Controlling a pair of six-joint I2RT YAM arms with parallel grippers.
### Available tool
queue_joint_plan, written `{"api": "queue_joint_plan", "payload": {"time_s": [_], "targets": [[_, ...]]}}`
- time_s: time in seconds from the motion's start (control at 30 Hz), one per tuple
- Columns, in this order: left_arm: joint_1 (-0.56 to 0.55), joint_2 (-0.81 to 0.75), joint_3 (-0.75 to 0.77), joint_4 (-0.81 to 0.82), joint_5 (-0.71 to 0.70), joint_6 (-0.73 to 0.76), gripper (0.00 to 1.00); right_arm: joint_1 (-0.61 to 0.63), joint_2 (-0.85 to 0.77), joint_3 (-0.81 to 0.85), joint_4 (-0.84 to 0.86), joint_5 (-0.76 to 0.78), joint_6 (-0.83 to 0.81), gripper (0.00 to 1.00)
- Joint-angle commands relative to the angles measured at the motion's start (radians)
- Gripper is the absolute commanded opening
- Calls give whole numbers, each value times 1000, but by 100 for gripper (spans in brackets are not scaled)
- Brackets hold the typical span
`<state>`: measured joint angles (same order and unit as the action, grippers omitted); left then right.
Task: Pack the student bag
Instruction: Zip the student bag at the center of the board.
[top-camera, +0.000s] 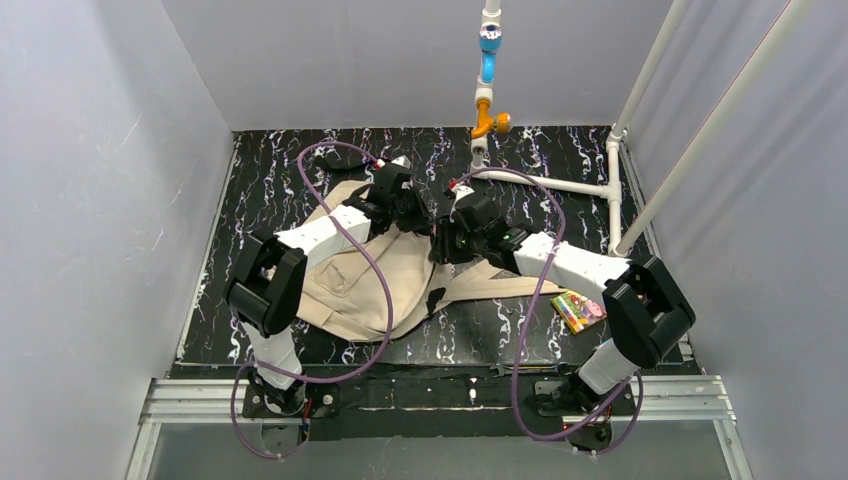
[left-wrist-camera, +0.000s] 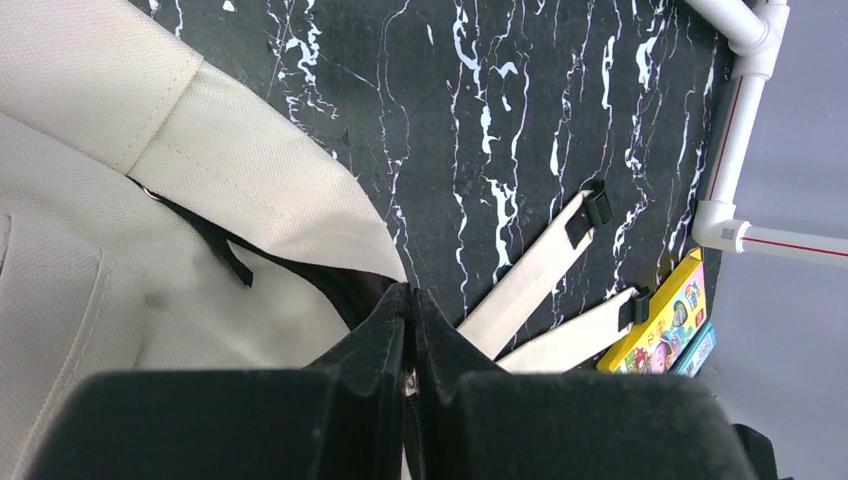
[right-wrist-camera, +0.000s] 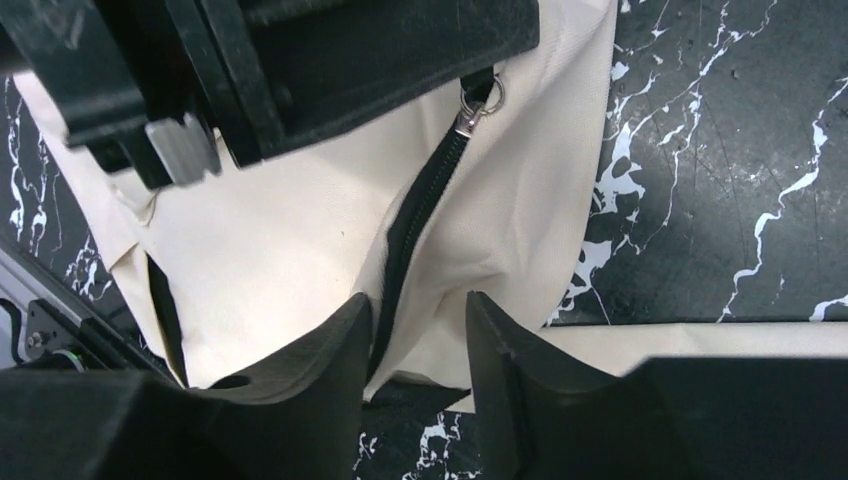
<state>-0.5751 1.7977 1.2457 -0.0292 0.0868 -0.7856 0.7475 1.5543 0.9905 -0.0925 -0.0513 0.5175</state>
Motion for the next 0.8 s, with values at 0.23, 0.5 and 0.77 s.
{"api": "queue_joint_plan", "payload": {"time_s": [0.23,0.5,0.77], "targets": [[5,-21,49,-17,-59,108,0,9,-119,-49,-75,199,39,1],[95,17,79,-30,-67,151,0,8,-175,-189,-75,233,137,1],[146,93,200,-136,-73,281,0,7,-224,-227,-84,271,127,1]]}}
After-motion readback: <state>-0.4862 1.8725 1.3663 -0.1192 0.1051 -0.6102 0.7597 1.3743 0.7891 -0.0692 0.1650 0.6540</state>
